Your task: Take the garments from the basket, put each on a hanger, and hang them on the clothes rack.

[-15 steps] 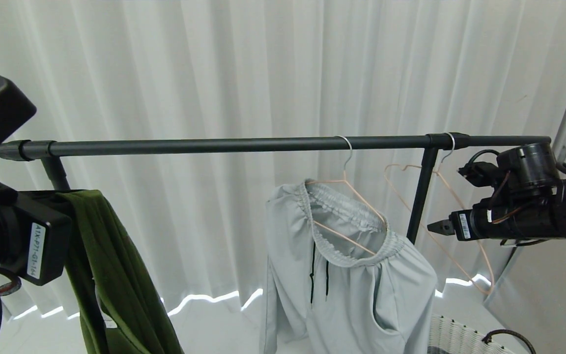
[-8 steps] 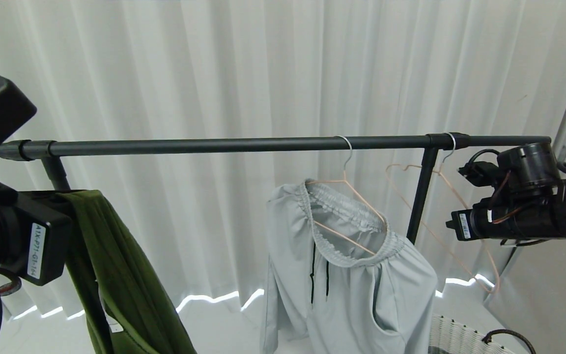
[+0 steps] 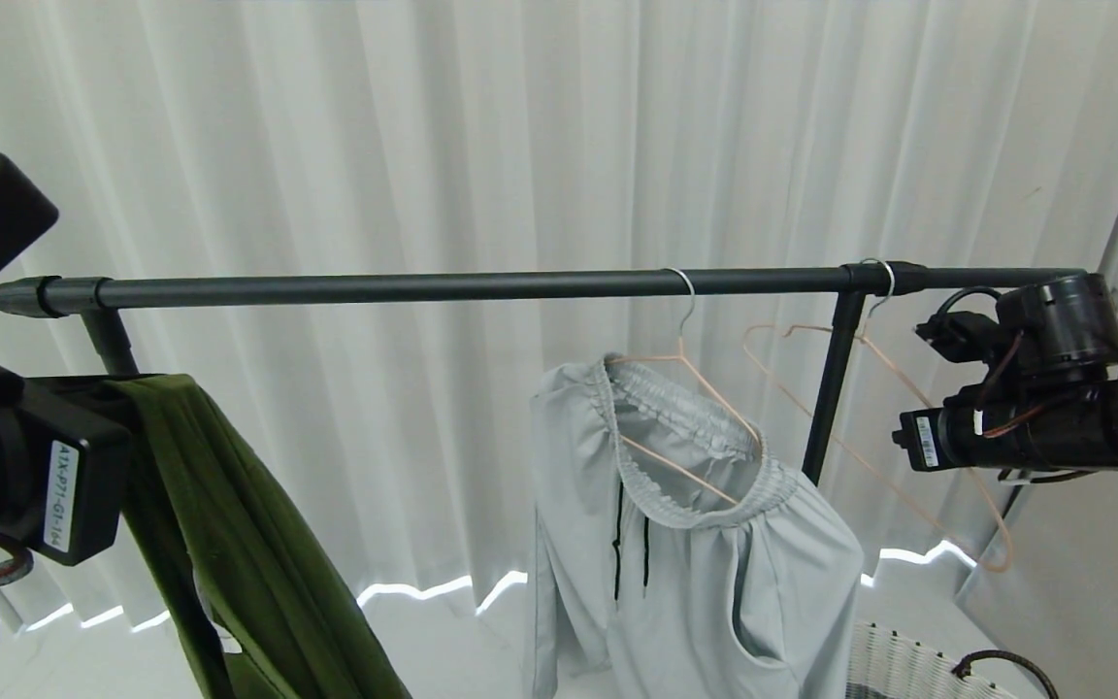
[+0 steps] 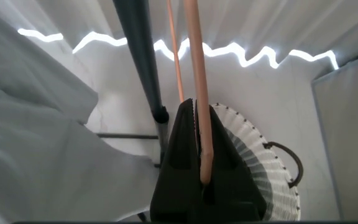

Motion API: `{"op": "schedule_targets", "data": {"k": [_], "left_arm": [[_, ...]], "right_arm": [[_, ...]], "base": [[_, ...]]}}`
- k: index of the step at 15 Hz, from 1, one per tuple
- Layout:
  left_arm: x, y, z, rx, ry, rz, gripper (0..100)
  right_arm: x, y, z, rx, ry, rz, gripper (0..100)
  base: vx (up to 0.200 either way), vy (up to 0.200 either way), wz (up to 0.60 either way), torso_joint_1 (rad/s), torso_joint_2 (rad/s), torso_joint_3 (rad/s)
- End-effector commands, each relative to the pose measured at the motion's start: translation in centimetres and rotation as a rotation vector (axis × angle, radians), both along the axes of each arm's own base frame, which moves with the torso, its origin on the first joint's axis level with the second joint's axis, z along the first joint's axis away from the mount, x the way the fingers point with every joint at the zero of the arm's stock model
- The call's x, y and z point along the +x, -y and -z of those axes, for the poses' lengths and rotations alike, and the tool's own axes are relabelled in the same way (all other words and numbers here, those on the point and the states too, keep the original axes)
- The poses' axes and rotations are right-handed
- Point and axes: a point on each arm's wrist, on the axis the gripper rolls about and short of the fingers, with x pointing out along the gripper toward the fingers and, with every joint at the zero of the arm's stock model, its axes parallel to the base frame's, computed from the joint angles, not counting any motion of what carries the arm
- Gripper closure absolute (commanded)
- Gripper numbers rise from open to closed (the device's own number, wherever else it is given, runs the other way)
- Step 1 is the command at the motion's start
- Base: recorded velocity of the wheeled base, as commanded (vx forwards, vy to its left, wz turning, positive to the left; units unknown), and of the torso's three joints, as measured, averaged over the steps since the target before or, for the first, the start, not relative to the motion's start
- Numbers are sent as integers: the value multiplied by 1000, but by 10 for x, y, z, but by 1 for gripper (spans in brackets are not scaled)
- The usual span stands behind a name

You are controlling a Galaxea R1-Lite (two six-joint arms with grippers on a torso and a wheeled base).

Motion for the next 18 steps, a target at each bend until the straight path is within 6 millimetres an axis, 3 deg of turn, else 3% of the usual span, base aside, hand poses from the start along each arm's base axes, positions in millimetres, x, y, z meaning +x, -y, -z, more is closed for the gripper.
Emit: {"op": "schedule_targets", "data": {"k": [1, 5, 9, 18], "left_arm": [[-1, -1, -1, -4, 5, 0, 100], [-7, -6, 5, 3, -1, 0, 100], [-14, -12, 8, 31, 9, 11, 100], [-15, -13, 15, 45, -5, 5, 100]], "right_arm": [[-8, 2, -13, -2, 49, 18, 100], [-34, 9, -29, -1, 100, 32, 100], [-62, 19, -27, -51, 115, 111, 100], [-104, 29, -19, -74, 123, 131, 100]], "base": [[0, 0, 0, 0, 0, 0], [0, 0, 0, 0, 0, 0], [0, 0, 0, 0, 0, 0], [-200, 0, 0, 1, 3, 2]]}}
